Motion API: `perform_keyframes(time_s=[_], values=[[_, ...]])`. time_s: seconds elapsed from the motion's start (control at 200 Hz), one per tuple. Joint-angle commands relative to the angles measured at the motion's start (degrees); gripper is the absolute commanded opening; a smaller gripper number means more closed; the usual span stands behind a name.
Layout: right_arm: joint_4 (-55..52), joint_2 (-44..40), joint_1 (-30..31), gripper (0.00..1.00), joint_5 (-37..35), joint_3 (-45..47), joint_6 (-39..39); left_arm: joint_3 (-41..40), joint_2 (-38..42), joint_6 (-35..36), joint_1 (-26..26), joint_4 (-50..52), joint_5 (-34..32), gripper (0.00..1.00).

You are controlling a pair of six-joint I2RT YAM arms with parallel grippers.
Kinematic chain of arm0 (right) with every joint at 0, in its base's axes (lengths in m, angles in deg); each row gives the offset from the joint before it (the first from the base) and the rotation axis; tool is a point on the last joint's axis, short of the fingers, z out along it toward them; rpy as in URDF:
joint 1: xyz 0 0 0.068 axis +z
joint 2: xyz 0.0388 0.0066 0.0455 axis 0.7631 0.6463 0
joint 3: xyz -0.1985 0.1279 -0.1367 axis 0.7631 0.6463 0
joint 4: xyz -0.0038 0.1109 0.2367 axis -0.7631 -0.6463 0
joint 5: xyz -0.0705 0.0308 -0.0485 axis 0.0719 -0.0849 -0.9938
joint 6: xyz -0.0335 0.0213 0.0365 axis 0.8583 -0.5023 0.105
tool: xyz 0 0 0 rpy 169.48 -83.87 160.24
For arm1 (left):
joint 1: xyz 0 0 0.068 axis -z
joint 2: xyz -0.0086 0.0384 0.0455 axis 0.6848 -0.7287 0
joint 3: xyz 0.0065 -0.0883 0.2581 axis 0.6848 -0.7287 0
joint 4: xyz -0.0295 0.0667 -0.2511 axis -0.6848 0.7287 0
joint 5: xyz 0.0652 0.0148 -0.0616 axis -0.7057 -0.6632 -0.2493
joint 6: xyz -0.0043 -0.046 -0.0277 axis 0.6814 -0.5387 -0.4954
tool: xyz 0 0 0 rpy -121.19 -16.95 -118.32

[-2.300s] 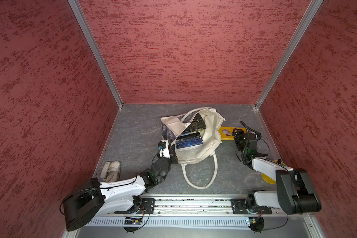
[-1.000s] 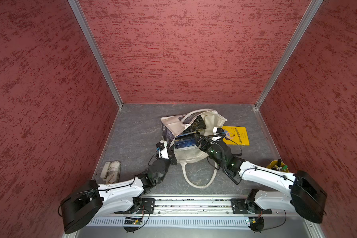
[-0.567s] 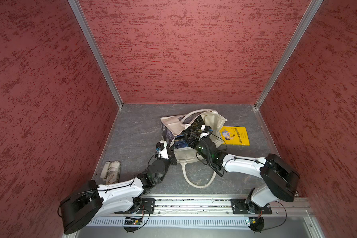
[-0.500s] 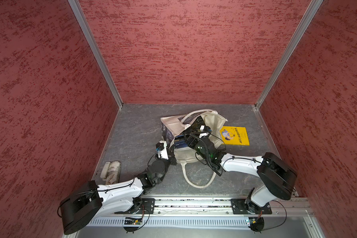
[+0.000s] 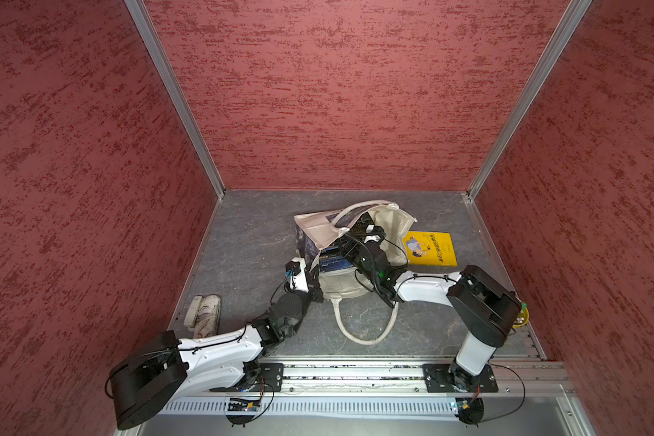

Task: Take out the books from the canvas bag
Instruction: Pick up the book from the canvas bag.

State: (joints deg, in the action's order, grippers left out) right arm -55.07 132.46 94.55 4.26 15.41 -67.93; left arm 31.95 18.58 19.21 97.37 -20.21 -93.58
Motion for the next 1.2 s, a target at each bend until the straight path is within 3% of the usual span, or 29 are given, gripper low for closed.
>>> perform_keyframes(time_s=[0.0, 0.225, 0.792, 0.922, 1.067, 1.192], values=[[0.62, 1.14, -0.49, 0.59, -0.58, -0.91, -2.88, 0.16, 0.33, 0.55, -0.18, -2.35, 1.11, 0.0], [2.06, 3.67, -2.79, 0.57, 0.45, -1.91, -3.65, -0.08, 0.78, 0.6, -0.16, -2.36, 1.04, 0.0], [0.77, 4.07, -4.04, 0.32, -1.67, -9.11, 2.46, 0.11, 0.11, 1.0, -0.19, -2.35, 1.12, 0.0], [0.46, 4.2, -4.01, 0.32, -1.46, -10.3, 2.81, 0.25, -0.27, 0.91, -0.14, -2.52, 1.3, 0.0], [0.35, 6.14, -4.14, 0.44, -0.97, -12.63, 3.71, 0.19, -0.1, 0.99, -0.1, -2.45, 1.39, 0.0], [2.21, 7.95, -4.14, 0.47, -0.57, -14.01, 3.91, 0.1, 0.07, 1.11, -0.12, -2.35, 1.21, 0.0]])
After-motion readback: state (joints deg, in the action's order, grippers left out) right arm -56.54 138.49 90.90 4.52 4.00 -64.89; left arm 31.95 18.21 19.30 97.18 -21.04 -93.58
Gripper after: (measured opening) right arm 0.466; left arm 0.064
